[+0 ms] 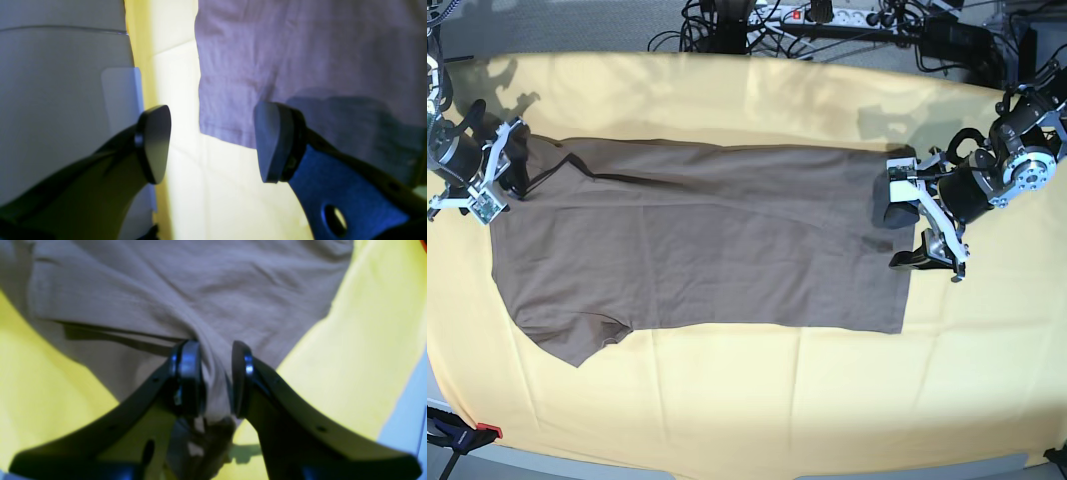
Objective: Fold the T-shirt properly
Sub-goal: 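Drag the shoulder edge with both grippers to smooth the shirt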
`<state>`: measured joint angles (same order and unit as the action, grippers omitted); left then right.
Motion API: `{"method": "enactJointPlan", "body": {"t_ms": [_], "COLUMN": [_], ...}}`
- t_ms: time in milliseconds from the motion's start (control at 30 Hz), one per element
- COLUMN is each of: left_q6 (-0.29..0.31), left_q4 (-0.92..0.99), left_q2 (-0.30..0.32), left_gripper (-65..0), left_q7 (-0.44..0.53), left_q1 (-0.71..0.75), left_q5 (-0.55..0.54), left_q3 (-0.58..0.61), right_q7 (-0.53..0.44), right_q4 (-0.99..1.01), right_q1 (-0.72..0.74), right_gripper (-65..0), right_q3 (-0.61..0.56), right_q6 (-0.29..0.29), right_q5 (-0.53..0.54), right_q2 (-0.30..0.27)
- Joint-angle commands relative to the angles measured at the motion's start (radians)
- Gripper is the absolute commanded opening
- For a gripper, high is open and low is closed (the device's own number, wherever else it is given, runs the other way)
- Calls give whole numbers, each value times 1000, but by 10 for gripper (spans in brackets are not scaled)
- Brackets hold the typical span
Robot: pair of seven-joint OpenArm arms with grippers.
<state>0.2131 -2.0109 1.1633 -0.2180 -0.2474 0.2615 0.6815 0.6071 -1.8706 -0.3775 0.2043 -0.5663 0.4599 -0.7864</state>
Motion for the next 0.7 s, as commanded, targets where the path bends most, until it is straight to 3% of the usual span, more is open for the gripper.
{"method": "enactJointPlan", "body": {"t_ms": [0, 133, 200, 233, 400, 467, 600, 667], "left_q6": [-23, 2, 41, 55, 68, 132, 322, 375], "left_q4": [-9, -9, -9, -9, -10, -11, -11, -11], "left_q2": [23, 49, 64, 72, 100, 114, 151, 168], "left_gripper": [-251, -251, -251, -251, -251, -251, -251, -251], "left_q7": [7, 5, 5, 7, 9, 11, 31, 51], "left_q1": [-29, -33, -32, -32, -33, -33, -30, -30], "left_q5": [-15, -42, -43, -43, -105, -146, -167, -166], "left_q3": [-10, -10, -10, -10, -10, -10, -10, -10], "right_q7": [-3, 52, 84, 102, 124, 158, 291, 311], "right_q4": [-15, -15, -14, -14, -30, -58, -140, -156], "right_q1": [29, 68, 66, 67, 75, 66, -8, -63], "right_gripper": [-456, -312, -302, -302, -303, -303, -303, -303], "right_q3": [11, 11, 11, 11, 12, 12, 12, 12], "right_q6": [9, -40, -120, -132, -132, -132, -132, -132], "right_q5": [3, -23, 11, 51, 95, 127, 199, 191], "right_q2": [-25, -26, -35, -42, -77, -85, -96, -95]}}
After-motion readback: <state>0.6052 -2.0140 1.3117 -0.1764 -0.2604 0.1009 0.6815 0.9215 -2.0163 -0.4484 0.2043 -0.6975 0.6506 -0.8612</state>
